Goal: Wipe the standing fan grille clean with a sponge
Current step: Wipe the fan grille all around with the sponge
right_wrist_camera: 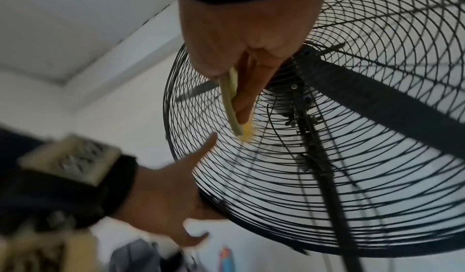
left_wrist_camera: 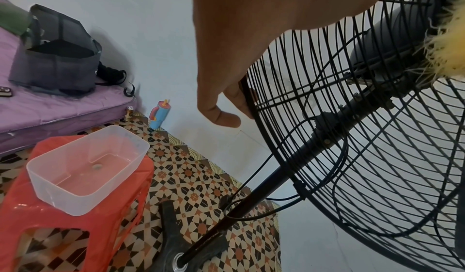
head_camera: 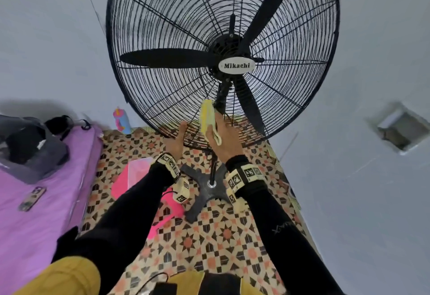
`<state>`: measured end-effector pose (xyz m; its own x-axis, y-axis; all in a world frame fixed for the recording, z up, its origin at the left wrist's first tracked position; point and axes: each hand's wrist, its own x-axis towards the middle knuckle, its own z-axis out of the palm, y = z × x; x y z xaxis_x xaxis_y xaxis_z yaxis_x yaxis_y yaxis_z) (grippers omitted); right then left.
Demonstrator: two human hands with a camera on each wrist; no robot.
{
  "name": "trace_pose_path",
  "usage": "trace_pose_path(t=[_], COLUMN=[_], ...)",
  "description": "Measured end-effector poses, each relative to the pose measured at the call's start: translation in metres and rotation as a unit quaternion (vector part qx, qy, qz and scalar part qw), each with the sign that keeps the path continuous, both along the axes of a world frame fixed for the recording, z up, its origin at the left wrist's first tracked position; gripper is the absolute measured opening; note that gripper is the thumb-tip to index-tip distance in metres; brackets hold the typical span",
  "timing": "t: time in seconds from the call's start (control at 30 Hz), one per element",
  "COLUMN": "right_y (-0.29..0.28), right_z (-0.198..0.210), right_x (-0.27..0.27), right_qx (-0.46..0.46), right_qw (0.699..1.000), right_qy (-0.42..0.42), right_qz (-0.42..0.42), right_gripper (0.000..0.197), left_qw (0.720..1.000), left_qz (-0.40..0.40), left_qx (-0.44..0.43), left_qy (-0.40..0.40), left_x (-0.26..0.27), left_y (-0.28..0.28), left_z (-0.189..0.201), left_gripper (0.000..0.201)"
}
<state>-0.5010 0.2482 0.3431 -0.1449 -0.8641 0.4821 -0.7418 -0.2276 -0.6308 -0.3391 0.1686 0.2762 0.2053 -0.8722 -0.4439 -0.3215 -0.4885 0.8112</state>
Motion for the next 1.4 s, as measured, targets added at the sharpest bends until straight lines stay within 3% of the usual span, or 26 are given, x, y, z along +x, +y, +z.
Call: trace_pose_path(t=[0.17,0.3,0.47,0.57,0.67,0.8,0.97,1.07,1.13,1.23,1.3,1.4], right_y=[0.005,-0.007,-0.008,-0.018,-0.014,-0.005,-0.011,-0.004,-0.006,-0.019,-0.020,-0.011], right_z=[-0.003,0.000,0.000,0.012,0.011,0.011,0.023,0.032,0.038,0.042,0.044,0.041], right_x=[-0.008,-0.002,-0.006,0.005,0.001,-0.012,-0.008,-0.017,-0.013,0.002,0.000,-0.007], right_qx=[0.027,-0.023,0.028,0.031,0.007,0.050,0.030,-0.008,-0.006,-0.017,-0.022,-0.024], right_qw=[0.977,0.996,0.978,0.989,0.997,0.977,0.995,0.976,0.970,0.989,0.993,0.976], right_qy=[-0.091,-0.046,-0.066,-0.059,-0.024,-0.044,-0.065,-0.124,-0.073,-0.009,-0.046,-0.088], right_qz=[-0.189,-0.073,-0.195,-0.132,-0.068,-0.201,-0.070,-0.178,-0.230,-0.150,-0.105,-0.198], right_gripper=[0.056,0.047,0.053,0.055,0.054,0.055,0.047,0.048,0.054,0.053,0.049,0.052], left_qw=[1.000,1.000,0.999,0.999,0.999,0.999,0.999,0.999,1.000,1.000,0.999,0.999], left_qz=[-0.008,-0.007,-0.040,-0.028,-0.023,-0.031,-0.030,-0.021,0.011,0.002,-0.020,-0.009], left_qx=[-0.013,0.006,0.009,0.025,0.020,-0.003,0.001,0.001,-0.007,-0.014,-0.029,-0.037], left_qy=[0.011,0.002,0.018,-0.027,-0.007,0.012,0.045,0.042,0.014,0.007,0.011,0.028], left_x=[-0.001,0.001,0.005,0.000,0.004,0.002,-0.003,0.000,0.000,-0.007,-0.007,-0.004], left_y=[-0.004,-0.017,-0.028,-0.041,-0.034,-0.002,0.017,0.016,0.004,0.018,0.024,0.019], left_z=[0.003,-0.016,-0.026,-0.048,-0.038,0.007,0.043,0.032,0.001,0.024,0.039,0.033], left_gripper=[0.156,0.159,0.155,0.159,0.158,0.160,0.124,0.144,0.157,0.149,0.134,0.137])
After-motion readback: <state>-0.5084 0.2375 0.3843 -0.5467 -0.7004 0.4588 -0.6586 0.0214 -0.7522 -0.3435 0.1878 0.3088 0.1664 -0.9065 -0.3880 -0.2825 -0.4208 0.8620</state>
